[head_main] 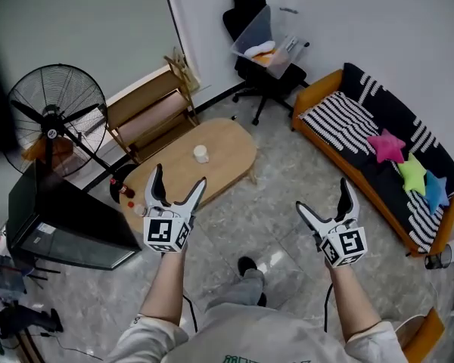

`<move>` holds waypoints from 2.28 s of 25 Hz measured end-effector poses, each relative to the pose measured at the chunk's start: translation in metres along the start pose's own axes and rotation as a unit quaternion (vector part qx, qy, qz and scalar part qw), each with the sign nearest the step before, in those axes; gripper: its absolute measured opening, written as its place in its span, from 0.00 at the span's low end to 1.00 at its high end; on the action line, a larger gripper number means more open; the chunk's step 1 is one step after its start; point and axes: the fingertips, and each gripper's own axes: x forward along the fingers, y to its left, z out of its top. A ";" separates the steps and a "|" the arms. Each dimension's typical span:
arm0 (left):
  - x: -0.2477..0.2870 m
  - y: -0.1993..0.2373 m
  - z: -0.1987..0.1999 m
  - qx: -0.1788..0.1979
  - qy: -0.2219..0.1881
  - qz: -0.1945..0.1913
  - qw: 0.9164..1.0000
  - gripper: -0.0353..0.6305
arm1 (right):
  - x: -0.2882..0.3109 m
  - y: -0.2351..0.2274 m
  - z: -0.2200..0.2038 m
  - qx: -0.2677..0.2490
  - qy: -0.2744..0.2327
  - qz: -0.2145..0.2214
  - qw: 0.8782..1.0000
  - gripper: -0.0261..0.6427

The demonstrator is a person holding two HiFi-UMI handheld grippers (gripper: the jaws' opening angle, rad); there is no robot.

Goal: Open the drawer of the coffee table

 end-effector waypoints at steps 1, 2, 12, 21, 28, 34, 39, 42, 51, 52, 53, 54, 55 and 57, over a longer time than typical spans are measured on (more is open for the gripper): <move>0.010 0.003 -0.003 -0.001 -0.001 0.001 1.000 0.79 | 0.010 -0.006 -0.002 -0.001 -0.001 0.002 1.000 0.92; 0.020 0.006 -0.007 -0.004 -0.003 0.003 1.000 0.79 | 0.023 -0.012 -0.003 -0.002 -0.001 0.005 1.000 0.92; 0.094 0.070 -0.043 -0.012 0.005 0.045 0.999 0.79 | 0.178 -0.025 -0.014 -0.016 0.032 0.085 0.996 0.92; 0.092 0.111 -0.060 -0.017 0.028 0.110 0.993 0.79 | 0.261 -0.020 -0.042 0.000 0.056 0.151 0.987 0.92; 0.087 0.106 -0.077 -0.011 0.041 0.181 0.983 0.79 | 0.315 -0.015 -0.076 0.026 0.074 0.240 0.967 0.92; 0.078 0.098 -0.089 -0.003 0.064 0.259 0.964 0.79 | 0.337 -0.001 -0.112 0.036 0.099 0.324 0.940 0.92; 0.074 0.096 -0.103 -0.002 0.080 0.299 0.951 0.79 | 0.348 0.006 -0.136 0.049 0.112 0.360 0.925 0.92; 0.073 0.091 -0.122 -0.008 0.096 0.299 0.949 0.79 | 0.350 0.012 -0.156 0.064 0.120 0.366 0.920 0.92; 0.066 0.063 -0.262 -0.063 0.151 0.265 0.950 0.79 | 0.340 0.028 -0.294 0.109 0.184 0.345 0.914 0.92; 0.065 0.058 -0.281 -0.070 0.156 0.260 0.950 0.79 | 0.337 0.029 -0.316 0.117 0.193 0.341 0.912 0.92; 0.063 0.053 -0.300 -0.078 0.161 0.255 0.950 0.79 | 0.333 0.031 -0.338 0.127 0.202 0.337 0.911 0.92; 0.061 0.048 -0.320 -0.087 0.168 0.251 0.949 0.79 | 0.329 0.033 -0.361 0.137 0.211 0.332 0.909 0.92; 0.060 0.043 -0.342 -0.095 0.174 0.247 0.948 0.79 | 0.327 0.035 -0.384 0.143 0.220 0.328 0.907 0.92; 0.059 0.034 -0.388 -0.106 0.188 0.239 0.947 0.79 | 0.328 0.040 -0.431 0.152 0.235 0.323 0.904 0.92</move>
